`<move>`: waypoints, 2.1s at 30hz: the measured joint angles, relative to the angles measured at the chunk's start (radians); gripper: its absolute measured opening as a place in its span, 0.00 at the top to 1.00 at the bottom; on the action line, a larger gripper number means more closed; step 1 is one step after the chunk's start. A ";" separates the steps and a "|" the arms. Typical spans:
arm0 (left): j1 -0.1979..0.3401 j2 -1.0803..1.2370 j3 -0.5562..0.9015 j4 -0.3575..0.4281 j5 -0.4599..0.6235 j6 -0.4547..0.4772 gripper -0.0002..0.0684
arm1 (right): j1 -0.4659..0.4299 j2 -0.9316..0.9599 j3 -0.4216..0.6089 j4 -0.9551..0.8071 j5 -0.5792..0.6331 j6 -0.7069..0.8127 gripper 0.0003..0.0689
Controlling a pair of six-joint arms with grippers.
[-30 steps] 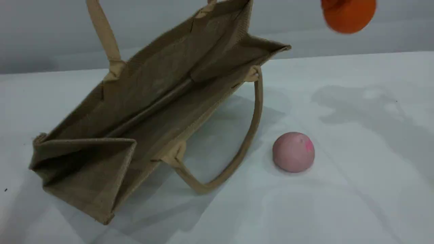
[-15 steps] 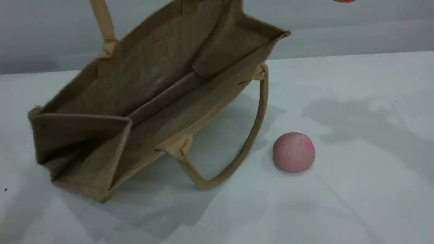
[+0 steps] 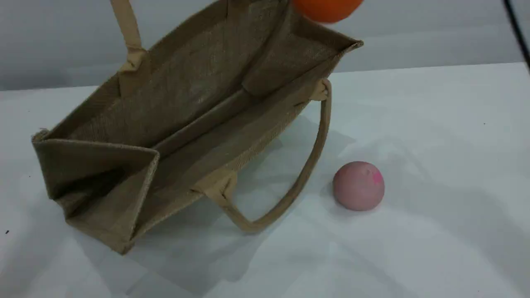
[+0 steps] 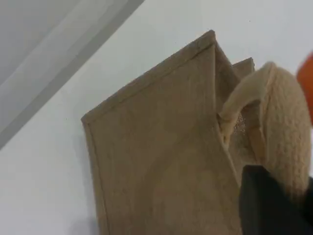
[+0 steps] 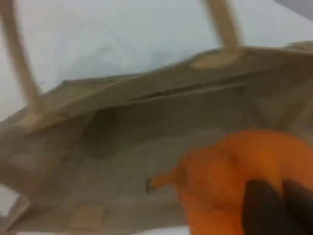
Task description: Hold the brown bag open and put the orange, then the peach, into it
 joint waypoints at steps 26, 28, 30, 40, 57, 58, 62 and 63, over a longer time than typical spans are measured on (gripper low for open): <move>-0.001 -0.029 0.000 -0.043 0.000 -0.023 0.88 | 0.217 0.178 0.068 0.148 -0.207 -0.023 0.98; -0.001 -0.029 0.000 -0.043 -0.001 -0.023 0.88 | 0.239 0.201 0.068 0.159 -0.258 -0.027 0.98; -0.002 -0.029 0.000 -0.043 -0.001 -0.024 0.88 | 0.251 0.227 0.068 0.182 -0.314 -0.027 0.98; -0.002 -0.029 0.000 -0.043 -0.001 -0.024 0.88 | 0.251 0.319 0.068 0.229 -0.516 -0.029 0.97; -0.002 -0.028 0.000 -0.045 0.000 -0.024 0.88 | 0.208 0.260 0.068 0.128 -0.386 -0.077 0.52; -0.002 -0.028 0.000 -0.042 0.000 -0.024 0.88 | 0.190 0.241 0.068 0.106 -0.354 -0.059 0.51; -0.002 -0.028 0.000 -0.041 0.000 -0.024 0.88 | 0.111 0.158 0.069 0.035 -0.260 -0.015 0.51; -0.002 -0.028 0.000 -0.041 0.000 -0.024 0.88 | 0.087 0.142 0.069 0.020 -0.234 -0.010 0.51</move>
